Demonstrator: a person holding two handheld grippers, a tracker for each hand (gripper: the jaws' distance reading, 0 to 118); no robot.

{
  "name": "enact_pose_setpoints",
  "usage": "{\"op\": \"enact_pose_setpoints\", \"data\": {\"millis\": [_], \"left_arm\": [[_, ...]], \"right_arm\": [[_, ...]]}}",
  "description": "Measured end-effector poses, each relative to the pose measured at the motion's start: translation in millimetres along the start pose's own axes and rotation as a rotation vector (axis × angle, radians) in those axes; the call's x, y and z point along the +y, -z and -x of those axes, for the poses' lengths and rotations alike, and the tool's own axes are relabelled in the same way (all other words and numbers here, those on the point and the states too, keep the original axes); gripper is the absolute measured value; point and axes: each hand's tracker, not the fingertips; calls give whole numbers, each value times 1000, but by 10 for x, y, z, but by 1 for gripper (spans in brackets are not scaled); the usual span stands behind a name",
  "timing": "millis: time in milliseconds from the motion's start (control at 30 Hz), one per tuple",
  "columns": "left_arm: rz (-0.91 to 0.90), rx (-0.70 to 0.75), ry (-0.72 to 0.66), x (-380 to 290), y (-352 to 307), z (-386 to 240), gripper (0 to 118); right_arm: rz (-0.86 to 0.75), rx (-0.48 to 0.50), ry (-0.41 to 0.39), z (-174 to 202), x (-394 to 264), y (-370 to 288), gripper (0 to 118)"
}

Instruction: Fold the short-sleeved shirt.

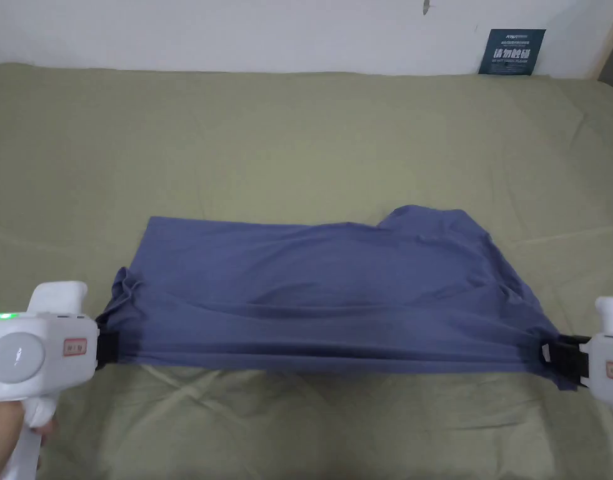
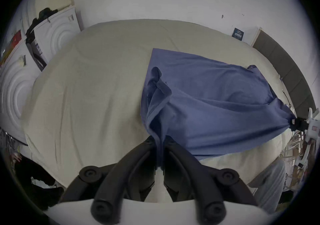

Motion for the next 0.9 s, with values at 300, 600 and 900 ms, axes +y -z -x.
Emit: {"op": "enact_pose_setpoints", "data": {"millis": [300,600,900], "left_arm": [[62,-8,-38,-550,-90,176,8],[17,2,-24,-418,-120,238,118],[-95,8,-10,645,154,60,1]], "right_arm": [[88,2,13,58,-555,-47,7],[-25,-42,18,17,-353,-239,114],[-84,-70,11,276,568,168,0]]}}
